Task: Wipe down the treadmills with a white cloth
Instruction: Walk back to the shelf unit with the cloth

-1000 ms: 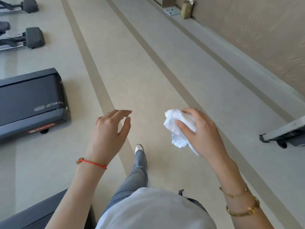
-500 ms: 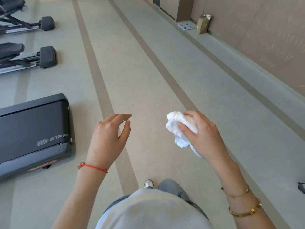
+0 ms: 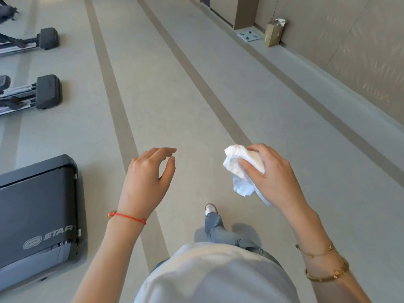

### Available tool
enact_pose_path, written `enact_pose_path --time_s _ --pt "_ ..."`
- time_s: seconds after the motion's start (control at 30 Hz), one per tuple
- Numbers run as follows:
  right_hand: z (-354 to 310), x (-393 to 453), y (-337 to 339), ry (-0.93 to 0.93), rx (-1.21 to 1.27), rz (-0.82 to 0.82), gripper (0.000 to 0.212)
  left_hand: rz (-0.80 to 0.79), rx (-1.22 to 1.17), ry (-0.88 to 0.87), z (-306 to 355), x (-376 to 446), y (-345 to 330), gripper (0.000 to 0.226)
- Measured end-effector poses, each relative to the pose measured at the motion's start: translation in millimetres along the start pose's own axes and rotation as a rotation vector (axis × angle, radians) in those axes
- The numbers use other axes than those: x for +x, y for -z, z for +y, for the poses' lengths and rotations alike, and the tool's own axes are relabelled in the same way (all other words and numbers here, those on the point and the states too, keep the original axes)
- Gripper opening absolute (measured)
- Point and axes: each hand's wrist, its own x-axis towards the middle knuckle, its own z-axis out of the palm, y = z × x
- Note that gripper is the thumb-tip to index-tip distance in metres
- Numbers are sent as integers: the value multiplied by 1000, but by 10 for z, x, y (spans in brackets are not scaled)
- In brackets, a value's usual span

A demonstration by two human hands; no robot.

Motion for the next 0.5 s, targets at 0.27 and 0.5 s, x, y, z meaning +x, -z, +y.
enact_pose_path --time_s 0.27,0.5 --pt "55 2255 1 50 -13 -21 31 76 11 5 -309 2071 -363 22" --pt "24 3886 -296 69 -8 -80 29 97 11 51 -802 3473 -637 21"
